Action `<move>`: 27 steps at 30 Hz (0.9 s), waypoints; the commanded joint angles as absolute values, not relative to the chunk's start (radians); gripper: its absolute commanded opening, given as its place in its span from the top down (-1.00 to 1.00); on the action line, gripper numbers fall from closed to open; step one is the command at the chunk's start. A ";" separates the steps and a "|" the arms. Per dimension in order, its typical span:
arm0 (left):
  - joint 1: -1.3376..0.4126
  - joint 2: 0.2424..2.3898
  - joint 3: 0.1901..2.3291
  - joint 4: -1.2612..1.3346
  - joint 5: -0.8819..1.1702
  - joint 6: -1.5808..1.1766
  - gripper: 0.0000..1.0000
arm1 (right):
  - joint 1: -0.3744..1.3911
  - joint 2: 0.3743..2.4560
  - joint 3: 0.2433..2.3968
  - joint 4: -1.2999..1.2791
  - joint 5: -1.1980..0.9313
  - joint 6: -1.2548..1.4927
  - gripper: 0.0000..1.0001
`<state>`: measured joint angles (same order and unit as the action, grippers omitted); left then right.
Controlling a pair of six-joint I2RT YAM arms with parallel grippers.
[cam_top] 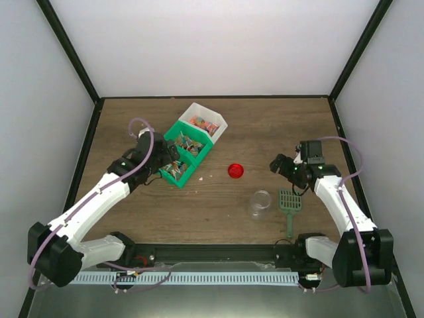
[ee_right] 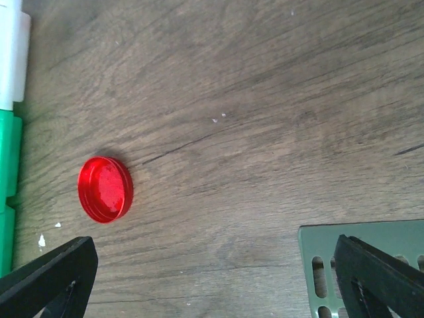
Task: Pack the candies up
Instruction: Pick up the spatula from the center of the board.
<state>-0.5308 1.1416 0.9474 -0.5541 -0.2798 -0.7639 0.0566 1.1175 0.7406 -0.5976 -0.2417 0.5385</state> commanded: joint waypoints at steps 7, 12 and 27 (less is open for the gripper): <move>-0.531 1.225 0.971 -0.535 -0.277 -0.811 -1.00 | 0.060 1.169 0.851 -0.612 -0.257 0.513 -1.00; -0.531 1.267 0.992 -0.532 -0.274 -0.810 -1.00 | 0.060 1.133 0.889 -0.583 -0.302 0.498 -0.89; -0.531 1.346 1.009 -0.503 -0.267 -0.821 -1.00 | 0.060 1.116 0.885 -0.615 -0.191 0.511 0.63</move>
<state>-0.5308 1.3037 0.9787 -0.5251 -0.2684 -0.8089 0.0566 1.1412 0.8558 -0.6228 -0.1555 0.5392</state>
